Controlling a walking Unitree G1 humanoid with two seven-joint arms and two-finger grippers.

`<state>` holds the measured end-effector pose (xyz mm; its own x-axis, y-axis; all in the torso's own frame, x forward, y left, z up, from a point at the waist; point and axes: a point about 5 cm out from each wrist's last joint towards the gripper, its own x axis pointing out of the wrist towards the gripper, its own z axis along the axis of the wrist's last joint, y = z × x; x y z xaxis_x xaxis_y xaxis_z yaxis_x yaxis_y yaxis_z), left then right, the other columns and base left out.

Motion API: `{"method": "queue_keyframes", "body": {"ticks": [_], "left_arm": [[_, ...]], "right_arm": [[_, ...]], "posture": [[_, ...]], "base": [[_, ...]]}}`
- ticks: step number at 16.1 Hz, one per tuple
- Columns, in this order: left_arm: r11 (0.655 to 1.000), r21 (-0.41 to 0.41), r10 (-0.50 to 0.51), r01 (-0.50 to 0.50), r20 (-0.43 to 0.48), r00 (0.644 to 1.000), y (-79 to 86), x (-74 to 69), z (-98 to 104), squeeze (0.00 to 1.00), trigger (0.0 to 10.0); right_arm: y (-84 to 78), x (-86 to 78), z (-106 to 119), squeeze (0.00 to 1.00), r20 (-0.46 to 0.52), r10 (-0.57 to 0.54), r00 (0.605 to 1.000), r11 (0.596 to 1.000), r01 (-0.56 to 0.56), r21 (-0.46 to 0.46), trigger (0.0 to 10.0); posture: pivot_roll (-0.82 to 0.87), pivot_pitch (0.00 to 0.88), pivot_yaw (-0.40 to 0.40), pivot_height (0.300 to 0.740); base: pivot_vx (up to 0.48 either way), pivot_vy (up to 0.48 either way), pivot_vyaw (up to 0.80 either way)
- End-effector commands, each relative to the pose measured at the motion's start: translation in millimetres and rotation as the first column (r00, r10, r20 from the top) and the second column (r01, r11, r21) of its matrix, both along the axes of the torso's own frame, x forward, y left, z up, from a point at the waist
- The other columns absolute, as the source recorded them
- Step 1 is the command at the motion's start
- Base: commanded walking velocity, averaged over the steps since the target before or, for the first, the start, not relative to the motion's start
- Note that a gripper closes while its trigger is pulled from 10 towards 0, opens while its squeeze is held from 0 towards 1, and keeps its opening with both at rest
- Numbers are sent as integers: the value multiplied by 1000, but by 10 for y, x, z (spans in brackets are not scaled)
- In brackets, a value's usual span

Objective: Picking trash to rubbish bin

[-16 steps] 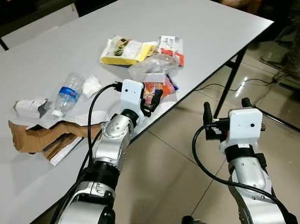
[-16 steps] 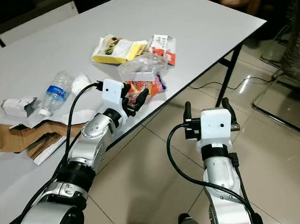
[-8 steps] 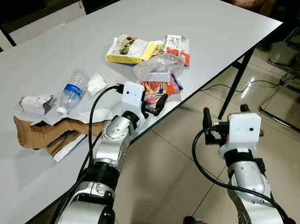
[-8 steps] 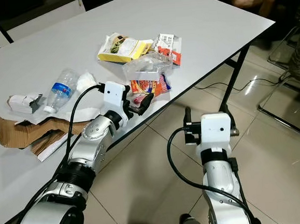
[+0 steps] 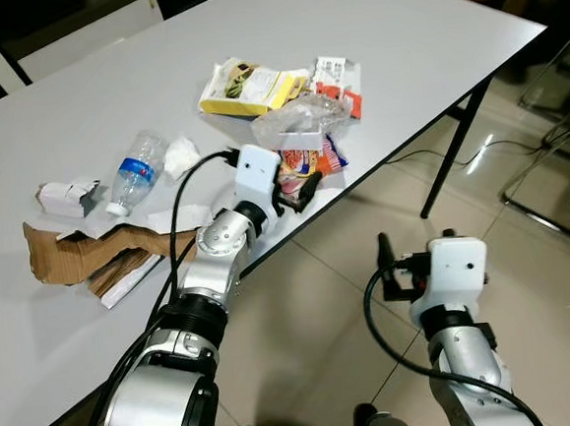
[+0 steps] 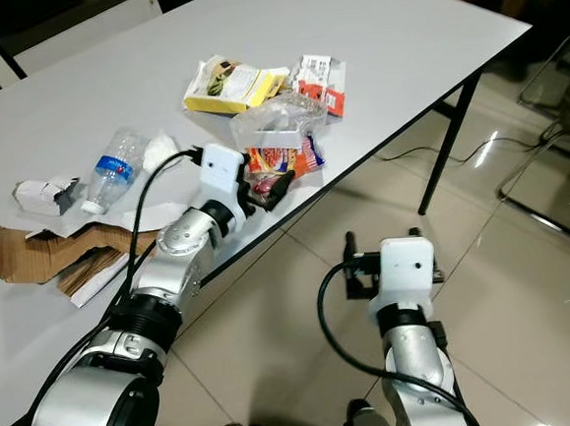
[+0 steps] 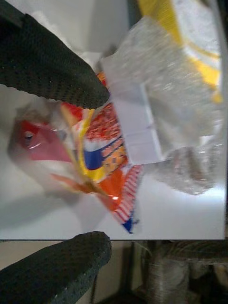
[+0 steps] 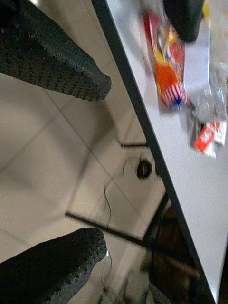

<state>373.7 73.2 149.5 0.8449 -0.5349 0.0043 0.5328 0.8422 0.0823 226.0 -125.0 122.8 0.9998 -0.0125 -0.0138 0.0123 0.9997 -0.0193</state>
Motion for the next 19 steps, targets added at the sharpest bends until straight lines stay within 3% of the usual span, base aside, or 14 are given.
{"method": "queue_keyframes", "body": {"ticks": [1, 3, 4, 13, 19], "left_arm": [[999, 29, -20, 20, 8, 1000, -23, 14, 20, 1000, 10000], [999, 42, -26, 25, 9, 1000, -29, 23, 19, 973, 10000], [998, 61, -25, 25, 10, 1000, -29, 31, 16, 0, 10000], [981, 182, -66, 63, 11, 998, -108, 25, -79, 0, 10000], [973, 232, 19, -23, 23, 1000, -27, 79, -89, 0, 10000]], "right_arm": [[93, -33, 60, 0, 17, 40, 999, 998, -41, 51, 10000], [130, -46, 80, 0, 19, 73, 997, 994, -75, 76, 10000], [157, -58, 78, 0, 12, 103, 995, 990, -103, 99, 10000], [210, -106, 83, 0, 1, 159, 987, 983, -158, 94, 10000], [229, -127, 86, 0, -1, 164, 987, 983, -163, 83, 10000]], "posture": [[65, 183, 94, 740], [62, 184, 95, 740], [61, 183, 96, 740], [45, 193, 98, 740], [40, 201, 100, 740]], "base": [[0, 0, 0], [0, 0, 0], [0, 0, 0], [0, 0, 0], [0, 0, 0]]}}
